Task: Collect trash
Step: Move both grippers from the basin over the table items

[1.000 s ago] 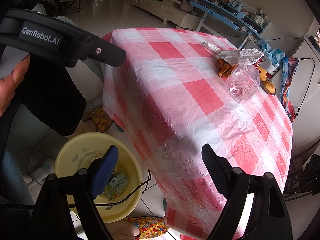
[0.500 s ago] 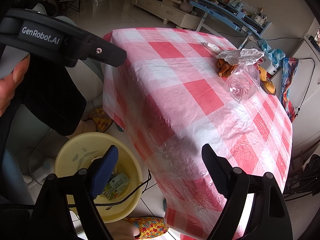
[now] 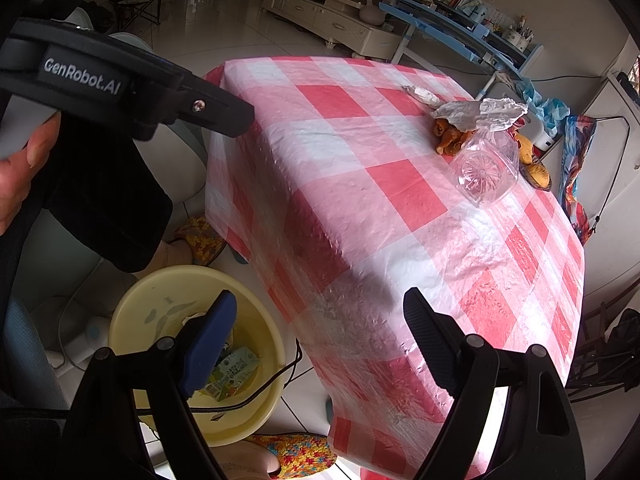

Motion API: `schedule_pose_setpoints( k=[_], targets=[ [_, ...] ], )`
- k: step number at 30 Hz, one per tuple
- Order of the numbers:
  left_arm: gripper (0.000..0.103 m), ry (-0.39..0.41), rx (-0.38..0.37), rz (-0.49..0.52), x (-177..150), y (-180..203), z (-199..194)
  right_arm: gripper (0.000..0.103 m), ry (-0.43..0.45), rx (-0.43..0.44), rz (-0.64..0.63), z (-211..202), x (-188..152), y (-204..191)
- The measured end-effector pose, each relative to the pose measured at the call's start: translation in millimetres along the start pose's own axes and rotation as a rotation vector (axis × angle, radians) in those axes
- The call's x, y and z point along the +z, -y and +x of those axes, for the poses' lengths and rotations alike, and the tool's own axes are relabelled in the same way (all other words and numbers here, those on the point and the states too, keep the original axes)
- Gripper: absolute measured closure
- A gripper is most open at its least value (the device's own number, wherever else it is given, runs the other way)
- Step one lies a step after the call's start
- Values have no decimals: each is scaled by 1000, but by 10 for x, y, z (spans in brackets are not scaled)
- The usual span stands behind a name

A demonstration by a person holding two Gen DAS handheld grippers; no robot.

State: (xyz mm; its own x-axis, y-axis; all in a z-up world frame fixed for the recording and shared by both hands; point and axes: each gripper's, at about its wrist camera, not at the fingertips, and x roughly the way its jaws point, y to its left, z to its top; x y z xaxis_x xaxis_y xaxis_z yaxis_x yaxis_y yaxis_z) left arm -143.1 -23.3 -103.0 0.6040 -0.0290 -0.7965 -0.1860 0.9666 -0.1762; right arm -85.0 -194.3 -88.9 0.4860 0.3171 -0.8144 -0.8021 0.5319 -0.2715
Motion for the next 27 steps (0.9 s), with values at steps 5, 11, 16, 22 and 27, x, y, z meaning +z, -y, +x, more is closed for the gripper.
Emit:
schedule_pose_setpoints(
  k=[5, 11, 16, 22, 27],
  targets=[
    [17, -13, -63, -61, 86, -108, -19, 21, 6, 1, 10, -11, 0, 30],
    [17, 24, -74, -101, 453, -163, -53, 21, 25, -4, -6, -27, 60, -18],
    [17, 48, -47, -80, 956, -120, 123, 21, 36, -3, -20, -20, 98, -47],
    [17, 47, -41, -50, 1606, 12, 567, 21, 59, 14, -10, -11, 159, -24],
    [16, 29, -111, -52, 2096, 210, 1038, 22, 68, 29, 20, 32, 246, 50]
  ],
)
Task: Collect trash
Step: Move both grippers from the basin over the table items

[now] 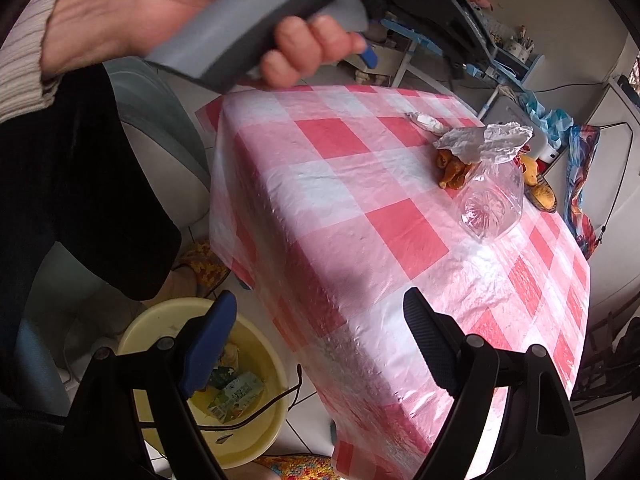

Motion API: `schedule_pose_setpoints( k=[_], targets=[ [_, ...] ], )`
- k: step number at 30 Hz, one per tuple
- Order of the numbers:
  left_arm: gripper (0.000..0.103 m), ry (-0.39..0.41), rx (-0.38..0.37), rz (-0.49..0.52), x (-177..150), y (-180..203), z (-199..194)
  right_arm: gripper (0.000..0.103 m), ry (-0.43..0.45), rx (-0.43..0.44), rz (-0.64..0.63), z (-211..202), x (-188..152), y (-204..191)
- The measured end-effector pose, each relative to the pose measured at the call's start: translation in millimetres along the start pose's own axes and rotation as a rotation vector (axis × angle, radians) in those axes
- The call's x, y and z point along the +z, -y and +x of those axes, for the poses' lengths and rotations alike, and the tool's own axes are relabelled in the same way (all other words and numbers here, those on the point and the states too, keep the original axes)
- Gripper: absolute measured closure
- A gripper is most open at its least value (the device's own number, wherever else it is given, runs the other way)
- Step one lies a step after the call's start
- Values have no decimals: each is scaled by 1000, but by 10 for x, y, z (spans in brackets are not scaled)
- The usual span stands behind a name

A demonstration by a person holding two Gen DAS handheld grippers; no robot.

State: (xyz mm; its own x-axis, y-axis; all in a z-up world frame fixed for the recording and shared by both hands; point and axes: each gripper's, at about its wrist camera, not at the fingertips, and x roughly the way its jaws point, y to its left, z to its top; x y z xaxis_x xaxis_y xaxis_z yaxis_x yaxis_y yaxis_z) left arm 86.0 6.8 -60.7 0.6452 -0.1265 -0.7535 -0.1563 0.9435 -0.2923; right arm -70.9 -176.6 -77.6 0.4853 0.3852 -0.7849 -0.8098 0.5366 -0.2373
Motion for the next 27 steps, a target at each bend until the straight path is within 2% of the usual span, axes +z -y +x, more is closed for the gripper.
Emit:
schedule_pose_setpoints(
  k=[4, 7, 9, 11, 13, 15, 17, 23, 25, 27],
  targets=[
    [15, -32, 36, 27, 231, 97, 477, 22, 12, 1, 13, -16, 6, 34],
    [15, -61, 20, 23, 305, 109, 745, 22, 12, -2, 35, -17, -16, 100],
    [22, -85, -7, 69, 273, 212, 860, 22, 13, -5, 51, -13, -15, 160],
    [37, -121, -41, 141, 162, 373, 930, 22, 18, -7, 62, -12, 0, 185],
    [46, -155, -74, 202, 64, 511, 965, 22, 29, -7, 66, -24, 13, 188],
    [53, -160, -70, 267, -52, 631, 934, 22, 37, -8, 64, -41, 16, 186],
    [66, -172, -88, 294, -148, 689, 870, 22, 39, -13, 60, -50, 8, 177],
    [68, -225, -176, 302, -448, 698, 585, 22, 48, -10, 77, -88, -12, 187],
    [68, -225, -168, 275, -537, 621, 453, 21, 53, -9, 83, -94, -9, 195],
    [63, -227, -152, 233, -585, 512, 360, 21, 55, -7, 82, -85, -4, 195]
  ],
)
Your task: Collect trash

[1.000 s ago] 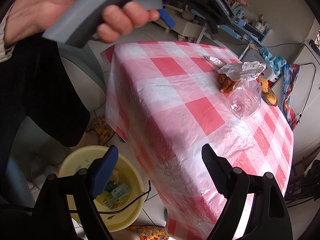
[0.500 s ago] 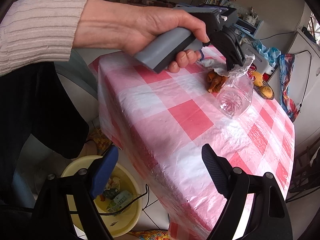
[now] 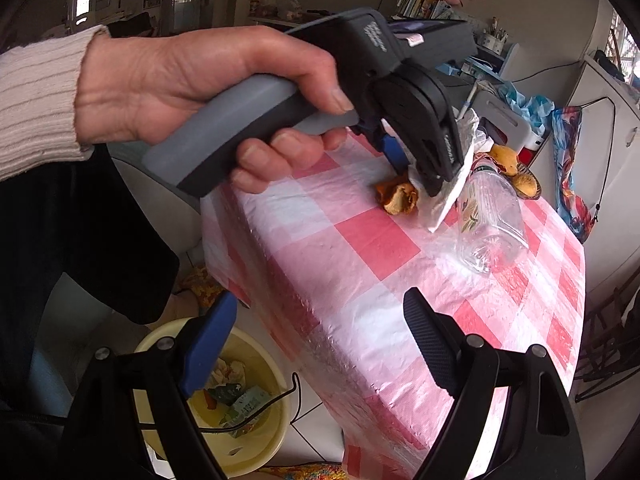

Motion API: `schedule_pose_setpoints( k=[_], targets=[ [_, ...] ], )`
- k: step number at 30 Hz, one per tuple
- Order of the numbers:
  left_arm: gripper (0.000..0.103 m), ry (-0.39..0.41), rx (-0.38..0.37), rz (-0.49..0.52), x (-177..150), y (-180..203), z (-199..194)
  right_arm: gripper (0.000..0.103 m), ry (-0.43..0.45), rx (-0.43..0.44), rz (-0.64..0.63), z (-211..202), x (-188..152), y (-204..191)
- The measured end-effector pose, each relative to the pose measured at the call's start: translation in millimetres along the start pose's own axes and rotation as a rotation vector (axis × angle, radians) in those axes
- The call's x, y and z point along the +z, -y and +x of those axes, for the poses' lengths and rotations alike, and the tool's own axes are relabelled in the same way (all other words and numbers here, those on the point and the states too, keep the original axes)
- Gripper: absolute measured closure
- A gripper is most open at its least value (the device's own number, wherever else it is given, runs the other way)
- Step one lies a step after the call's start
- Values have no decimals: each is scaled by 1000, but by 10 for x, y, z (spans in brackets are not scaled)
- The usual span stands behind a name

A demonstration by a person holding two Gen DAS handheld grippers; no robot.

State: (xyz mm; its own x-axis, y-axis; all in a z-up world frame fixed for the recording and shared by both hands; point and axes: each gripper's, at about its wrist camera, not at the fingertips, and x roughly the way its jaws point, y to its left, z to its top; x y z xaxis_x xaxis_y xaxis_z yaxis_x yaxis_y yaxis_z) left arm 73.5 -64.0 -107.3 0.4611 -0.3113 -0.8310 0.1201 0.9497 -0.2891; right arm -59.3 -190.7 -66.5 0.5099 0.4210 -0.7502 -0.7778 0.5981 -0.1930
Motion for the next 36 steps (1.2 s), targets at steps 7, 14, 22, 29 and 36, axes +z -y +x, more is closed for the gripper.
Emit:
schedule_pose_setpoints(
  k=[7, 14, 22, 29, 36],
  targets=[
    [33, 74, 101, -82, -204, -187, -354, 21, 14, 4, -25, 20, 13, -71],
    [27, 159, 145, -50, -181, -120, -689, 21, 13, -5, -59, 82, 24, -193],
    [23, 181, 153, -13, -120, 51, -766, 21, 14, -27, -60, 111, 15, -211],
    [21, 179, 161, -13, -101, 71, -754, 21, 14, -31, -63, 127, 13, -224],
    [21, 172, 167, -26, -101, 44, -730, 17, 21, -31, -65, 105, 10, -233]
  ],
)
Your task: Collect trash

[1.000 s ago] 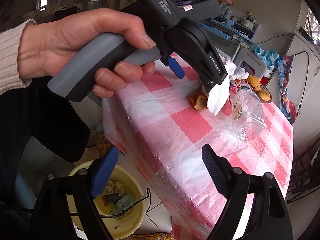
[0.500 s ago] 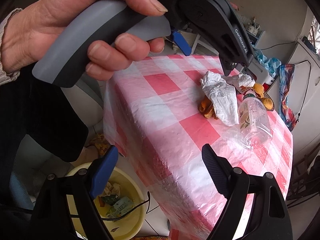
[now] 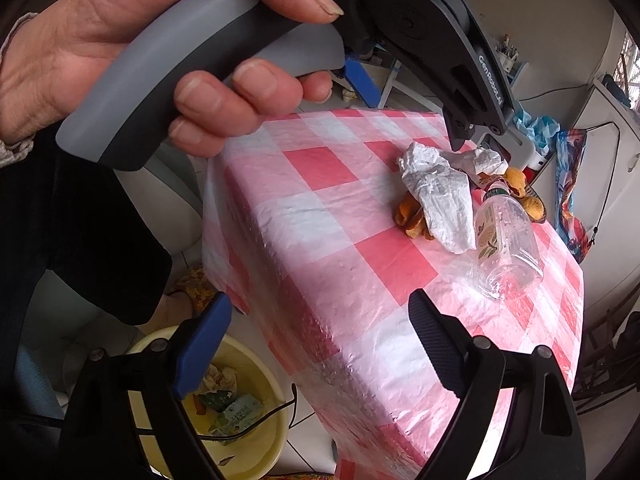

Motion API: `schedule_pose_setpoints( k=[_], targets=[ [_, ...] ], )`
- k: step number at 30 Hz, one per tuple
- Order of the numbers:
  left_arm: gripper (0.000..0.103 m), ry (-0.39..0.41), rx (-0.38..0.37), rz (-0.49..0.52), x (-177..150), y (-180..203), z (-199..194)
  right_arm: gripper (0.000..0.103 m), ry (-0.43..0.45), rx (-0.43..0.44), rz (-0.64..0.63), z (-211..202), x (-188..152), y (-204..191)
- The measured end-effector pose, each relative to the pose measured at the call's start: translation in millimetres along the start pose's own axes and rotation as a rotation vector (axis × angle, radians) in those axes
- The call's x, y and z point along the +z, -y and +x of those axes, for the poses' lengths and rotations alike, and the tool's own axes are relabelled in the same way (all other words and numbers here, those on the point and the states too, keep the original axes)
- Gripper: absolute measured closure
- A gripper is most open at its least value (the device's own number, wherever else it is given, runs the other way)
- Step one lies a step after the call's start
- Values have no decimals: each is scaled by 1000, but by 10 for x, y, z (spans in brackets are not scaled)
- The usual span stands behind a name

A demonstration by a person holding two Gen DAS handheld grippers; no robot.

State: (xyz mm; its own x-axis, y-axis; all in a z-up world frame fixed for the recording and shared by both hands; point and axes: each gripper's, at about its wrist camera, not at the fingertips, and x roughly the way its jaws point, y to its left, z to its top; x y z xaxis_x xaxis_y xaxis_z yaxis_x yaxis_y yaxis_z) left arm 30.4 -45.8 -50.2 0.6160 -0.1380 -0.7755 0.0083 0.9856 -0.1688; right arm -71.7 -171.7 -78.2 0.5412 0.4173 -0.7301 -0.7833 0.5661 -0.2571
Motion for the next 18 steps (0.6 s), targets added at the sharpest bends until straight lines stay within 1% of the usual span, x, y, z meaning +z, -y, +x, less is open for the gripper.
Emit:
schedule_pose_setpoints(
  k=[18],
  targets=[
    [21, -2, 3, 6, -5, 5, 14, 17, 0, 2, 2, -13, 0, 0]
  ],
)
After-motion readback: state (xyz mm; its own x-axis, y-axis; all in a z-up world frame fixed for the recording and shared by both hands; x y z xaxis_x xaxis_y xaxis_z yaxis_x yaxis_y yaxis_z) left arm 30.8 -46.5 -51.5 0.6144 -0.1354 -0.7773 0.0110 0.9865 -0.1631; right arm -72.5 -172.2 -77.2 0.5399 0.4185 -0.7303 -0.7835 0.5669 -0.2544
